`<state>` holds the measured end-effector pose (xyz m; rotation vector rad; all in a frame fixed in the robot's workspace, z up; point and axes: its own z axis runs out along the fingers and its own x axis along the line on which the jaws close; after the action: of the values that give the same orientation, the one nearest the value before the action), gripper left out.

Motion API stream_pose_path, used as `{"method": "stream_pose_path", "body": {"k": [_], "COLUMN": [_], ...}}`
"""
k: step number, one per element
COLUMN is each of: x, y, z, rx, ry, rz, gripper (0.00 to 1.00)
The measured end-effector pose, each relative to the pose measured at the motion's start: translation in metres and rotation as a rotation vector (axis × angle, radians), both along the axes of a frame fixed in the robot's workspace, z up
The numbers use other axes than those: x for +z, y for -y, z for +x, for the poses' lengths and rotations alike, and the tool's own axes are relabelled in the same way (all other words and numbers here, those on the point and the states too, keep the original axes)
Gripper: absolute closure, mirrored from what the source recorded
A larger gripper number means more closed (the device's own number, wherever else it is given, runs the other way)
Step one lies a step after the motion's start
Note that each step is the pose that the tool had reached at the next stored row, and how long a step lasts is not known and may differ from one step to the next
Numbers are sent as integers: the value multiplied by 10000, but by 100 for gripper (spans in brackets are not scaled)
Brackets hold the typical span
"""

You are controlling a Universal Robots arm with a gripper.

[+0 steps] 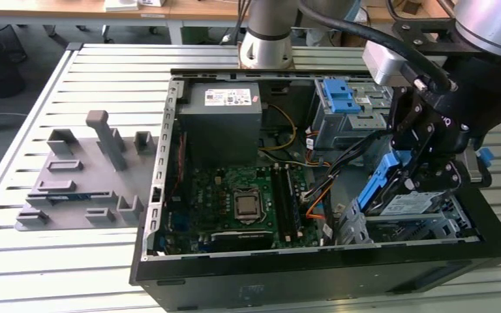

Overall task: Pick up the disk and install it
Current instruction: 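Insert the disk into the insertion slot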

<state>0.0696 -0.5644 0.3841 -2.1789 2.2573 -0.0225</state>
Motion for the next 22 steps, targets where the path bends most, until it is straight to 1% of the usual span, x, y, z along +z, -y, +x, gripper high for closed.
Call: {"method": "stream_pose_path", "body": {"k": [22], "x": [-161], "y": [0], "z": [2], "rx": [0], "ry": [0], "rz": [2], "gripper": [63]}}
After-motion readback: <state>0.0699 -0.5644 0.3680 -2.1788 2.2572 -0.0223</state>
